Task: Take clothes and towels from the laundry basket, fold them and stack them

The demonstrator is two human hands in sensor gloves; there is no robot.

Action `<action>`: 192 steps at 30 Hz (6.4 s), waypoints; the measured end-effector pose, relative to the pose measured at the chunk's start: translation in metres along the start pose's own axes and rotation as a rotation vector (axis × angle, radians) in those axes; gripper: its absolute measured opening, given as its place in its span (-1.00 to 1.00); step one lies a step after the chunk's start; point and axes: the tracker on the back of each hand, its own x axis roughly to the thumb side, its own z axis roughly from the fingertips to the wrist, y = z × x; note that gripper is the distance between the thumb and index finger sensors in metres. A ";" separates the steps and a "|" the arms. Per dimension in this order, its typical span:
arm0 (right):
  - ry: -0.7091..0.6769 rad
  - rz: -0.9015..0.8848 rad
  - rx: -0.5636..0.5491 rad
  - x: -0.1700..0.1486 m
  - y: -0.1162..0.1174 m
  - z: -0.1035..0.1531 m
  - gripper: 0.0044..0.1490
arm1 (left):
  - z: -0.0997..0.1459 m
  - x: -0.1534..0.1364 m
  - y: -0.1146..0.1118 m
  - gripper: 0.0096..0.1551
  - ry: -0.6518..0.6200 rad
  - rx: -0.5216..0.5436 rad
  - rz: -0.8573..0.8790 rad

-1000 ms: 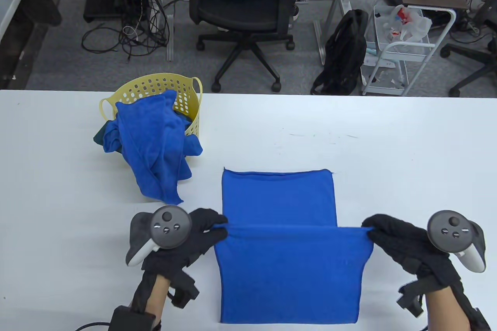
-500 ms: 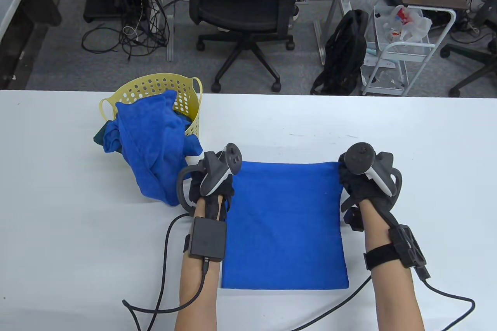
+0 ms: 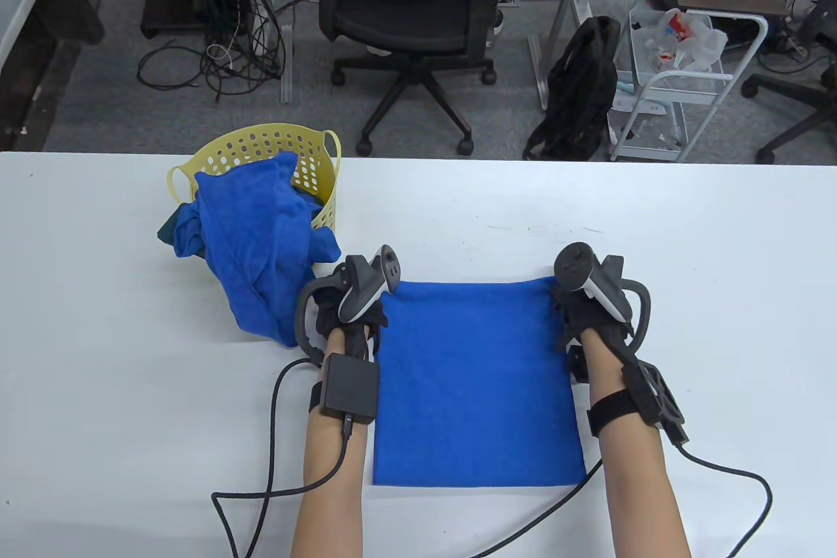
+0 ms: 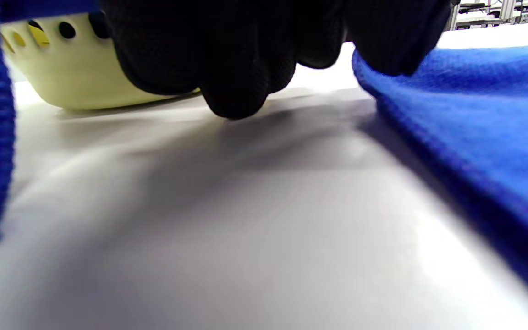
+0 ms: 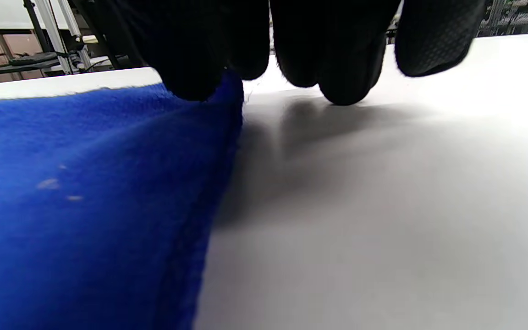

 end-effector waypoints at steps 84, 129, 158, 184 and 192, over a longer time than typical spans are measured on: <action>-0.535 -0.108 0.239 -0.054 -0.044 0.179 -0.50 | 0.180 -0.076 0.027 -0.48 -0.602 -0.178 0.187; 0.020 -0.478 0.272 -0.032 0.028 0.141 -0.35 | 0.169 -0.110 -0.033 -0.19 -0.360 0.167 0.286; -0.409 -0.007 0.038 0.039 -0.039 0.207 0.03 | 0.164 -0.109 -0.039 -0.16 -0.377 0.143 0.249; -0.390 -0.238 0.099 0.051 -0.021 0.178 -0.38 | 0.159 -0.085 -0.030 -0.07 -0.454 -0.042 0.380; 0.023 -0.271 0.370 0.009 0.028 0.110 0.26 | 0.113 0.057 -0.022 0.35 -0.475 -0.384 0.247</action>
